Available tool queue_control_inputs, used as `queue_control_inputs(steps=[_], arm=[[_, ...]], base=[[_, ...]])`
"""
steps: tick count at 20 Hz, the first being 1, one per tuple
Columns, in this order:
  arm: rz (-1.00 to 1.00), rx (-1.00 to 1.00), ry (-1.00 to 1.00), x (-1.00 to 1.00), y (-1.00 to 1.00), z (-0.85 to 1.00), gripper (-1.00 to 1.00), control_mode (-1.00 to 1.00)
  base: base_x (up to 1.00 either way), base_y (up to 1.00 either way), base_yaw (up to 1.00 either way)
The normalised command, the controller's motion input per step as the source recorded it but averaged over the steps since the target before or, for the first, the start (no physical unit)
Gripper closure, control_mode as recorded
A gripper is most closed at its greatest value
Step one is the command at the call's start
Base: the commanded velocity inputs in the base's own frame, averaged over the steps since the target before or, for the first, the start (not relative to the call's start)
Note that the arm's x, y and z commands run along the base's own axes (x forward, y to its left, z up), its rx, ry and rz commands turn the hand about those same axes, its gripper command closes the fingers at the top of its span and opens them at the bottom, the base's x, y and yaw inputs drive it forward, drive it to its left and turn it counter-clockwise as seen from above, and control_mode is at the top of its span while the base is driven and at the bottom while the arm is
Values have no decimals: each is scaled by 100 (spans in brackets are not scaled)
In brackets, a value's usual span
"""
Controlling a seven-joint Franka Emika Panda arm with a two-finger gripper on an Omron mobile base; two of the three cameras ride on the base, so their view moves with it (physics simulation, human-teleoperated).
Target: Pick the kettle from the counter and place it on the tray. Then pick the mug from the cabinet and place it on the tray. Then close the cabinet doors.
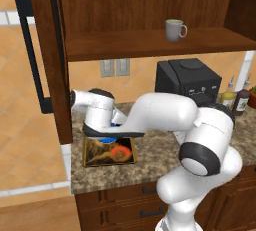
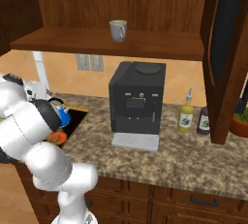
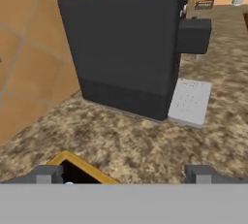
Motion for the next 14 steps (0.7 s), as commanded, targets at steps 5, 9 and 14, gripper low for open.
queue_control_inputs(steps=[5,9,14], arm=[[13,14,-9,-12,-62,54,-100,-100],[18,12,-5,-25,-38,95,-100,-100],[17,3,-4,-39,-42,79,-100,-100]], base=[[0,0,0],[0,0,0],[0,0,0]])
